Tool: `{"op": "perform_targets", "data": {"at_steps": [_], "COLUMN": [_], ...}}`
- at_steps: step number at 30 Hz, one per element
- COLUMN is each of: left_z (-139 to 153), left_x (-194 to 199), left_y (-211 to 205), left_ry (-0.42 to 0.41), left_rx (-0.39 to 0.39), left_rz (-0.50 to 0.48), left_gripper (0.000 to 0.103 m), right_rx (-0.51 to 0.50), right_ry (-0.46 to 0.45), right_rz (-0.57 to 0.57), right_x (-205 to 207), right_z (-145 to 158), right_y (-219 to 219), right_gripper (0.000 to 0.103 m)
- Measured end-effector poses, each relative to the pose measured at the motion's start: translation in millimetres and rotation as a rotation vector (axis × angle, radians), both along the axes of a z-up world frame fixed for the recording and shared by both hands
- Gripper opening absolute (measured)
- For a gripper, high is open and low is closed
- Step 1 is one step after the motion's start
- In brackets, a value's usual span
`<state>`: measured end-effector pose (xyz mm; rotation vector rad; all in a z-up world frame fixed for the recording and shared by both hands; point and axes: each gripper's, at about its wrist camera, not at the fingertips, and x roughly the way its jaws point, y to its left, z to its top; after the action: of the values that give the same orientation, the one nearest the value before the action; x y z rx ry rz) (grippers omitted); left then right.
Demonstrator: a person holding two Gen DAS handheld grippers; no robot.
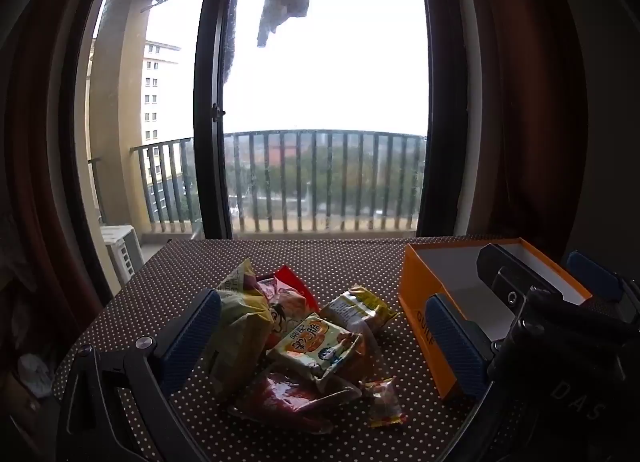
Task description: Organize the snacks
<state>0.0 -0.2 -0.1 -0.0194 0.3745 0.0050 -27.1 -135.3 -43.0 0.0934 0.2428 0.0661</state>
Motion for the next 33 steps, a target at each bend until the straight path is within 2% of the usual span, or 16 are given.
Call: {"op": "perform_targets", "data": {"at_steps": [25,33], "left_z": [-0.5,-1.8], "left_x": [-3.8,-3.6], "left_y": [2.9,2.5], "left_ry": [-0.004,-0.048], "left_rx": [-0.002,-0.006], "left_rz": [0.011,0.019], "left_gripper": [0.102,0.102], "right_rx": [-0.005,-0.015], "right_ry": [0.001,0.002], "right_rz": [0.003,-0.004], "right_x": [-0.2,1.0], "right_z": [-2.4,-4.1], "right_y": [3.4,4.7], "right_gripper": [0.102,0.102]}}
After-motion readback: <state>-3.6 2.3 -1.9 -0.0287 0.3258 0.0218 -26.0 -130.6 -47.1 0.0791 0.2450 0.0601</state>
